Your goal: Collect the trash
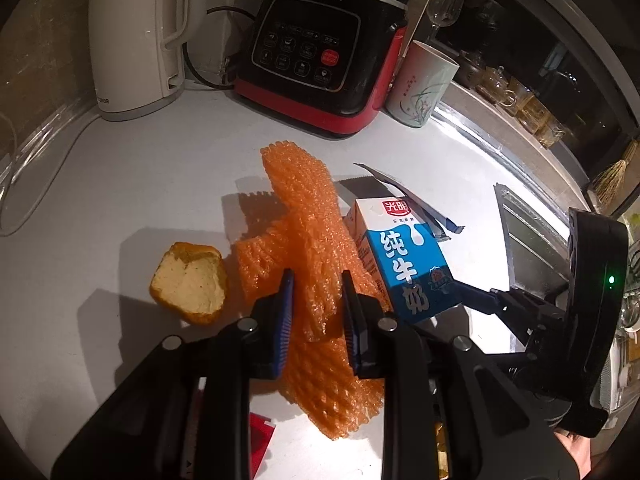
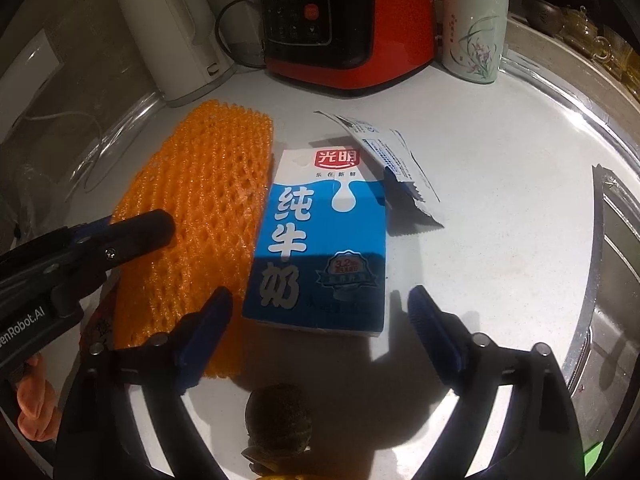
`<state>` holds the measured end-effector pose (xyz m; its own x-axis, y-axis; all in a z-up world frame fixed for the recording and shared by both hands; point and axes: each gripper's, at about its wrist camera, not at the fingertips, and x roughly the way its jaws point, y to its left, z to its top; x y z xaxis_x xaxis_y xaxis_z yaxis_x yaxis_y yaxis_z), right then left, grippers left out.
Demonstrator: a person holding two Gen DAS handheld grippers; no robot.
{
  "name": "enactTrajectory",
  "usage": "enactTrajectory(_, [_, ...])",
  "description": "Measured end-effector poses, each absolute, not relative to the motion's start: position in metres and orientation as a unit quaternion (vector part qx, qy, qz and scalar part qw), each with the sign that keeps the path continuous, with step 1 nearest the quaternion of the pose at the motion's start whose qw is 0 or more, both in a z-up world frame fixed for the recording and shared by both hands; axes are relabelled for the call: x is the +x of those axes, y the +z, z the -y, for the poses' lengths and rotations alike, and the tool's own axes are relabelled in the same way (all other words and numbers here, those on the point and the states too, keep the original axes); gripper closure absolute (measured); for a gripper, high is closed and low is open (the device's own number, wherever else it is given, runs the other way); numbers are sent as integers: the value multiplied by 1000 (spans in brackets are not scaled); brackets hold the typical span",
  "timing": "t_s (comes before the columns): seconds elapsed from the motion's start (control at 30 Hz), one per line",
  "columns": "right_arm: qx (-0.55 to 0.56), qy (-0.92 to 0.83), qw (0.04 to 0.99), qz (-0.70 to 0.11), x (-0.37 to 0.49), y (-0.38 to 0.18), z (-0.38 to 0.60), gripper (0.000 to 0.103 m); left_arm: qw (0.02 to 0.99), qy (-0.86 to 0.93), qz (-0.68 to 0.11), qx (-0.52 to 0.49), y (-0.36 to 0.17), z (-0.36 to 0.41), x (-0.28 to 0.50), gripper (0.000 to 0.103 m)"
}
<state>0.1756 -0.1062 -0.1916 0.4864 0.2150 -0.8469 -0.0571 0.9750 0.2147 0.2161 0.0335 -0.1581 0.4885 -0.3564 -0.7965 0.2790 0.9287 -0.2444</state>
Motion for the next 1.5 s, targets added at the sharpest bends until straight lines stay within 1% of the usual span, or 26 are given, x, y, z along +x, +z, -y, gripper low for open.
enactTrajectory(0.2, [96,81,863,-489,171,-183,115,34,864,-176,-468,-56,-158,-47,213,81])
enactTrajectory(0.33, [89,75,865,-488,168,-181,117,34,865,-170,-469,-47,-161,-50,210,80])
enactTrajectory(0.47, [77,75,866,-488,165,-181,114,34,859,-161,-484,-51,-170,-54,210,77])
enactTrajectory(0.53, [75,75,867,-487,163,-181,114,34,856,-158,-489,-52,-174,-56,210,70])
enactTrajectory(0.6, [74,76,867,-487,161,-180,113,34,855,-154,-493,-56,-175,-59,209,55])
enactTrajectory(0.63, [72,75,867,-487,161,-180,113,34,855,-152,-492,-58,-175,-61,208,53])
enactTrajectory(0.7, [70,75,866,-489,160,-180,112,35,858,-145,-490,-56,-174,-63,207,40])
enactTrajectory(0.77, [69,75,866,-489,159,-180,112,35,861,-137,-488,-51,-173,-64,205,33])
enactTrajectory(0.9, [68,77,865,-491,156,-181,111,35,863,-131,-486,-36,-175,-67,197,29])
enactTrajectory(1.33, [56,78,865,-492,145,-184,109,35,879,-141,-454,-28,-161,-71,174,29])
enactTrajectory(1.37, [54,77,866,-492,145,-184,109,35,878,-144,-456,-28,-163,-69,174,34])
enactTrajectory(1.4, [53,76,866,-492,145,-183,109,35,875,-150,-459,-27,-164,-66,174,46])
enactTrajectory(1.43, [53,76,866,-492,145,-183,109,35,871,-157,-464,-24,-166,-62,176,53])
enactTrajectory(1.47, [54,76,866,-492,145,-183,110,35,867,-164,-470,-21,-169,-59,178,67])
enactTrajectory(1.5, [55,77,866,-492,145,-183,110,35,864,-167,-475,-20,-171,-56,180,72])
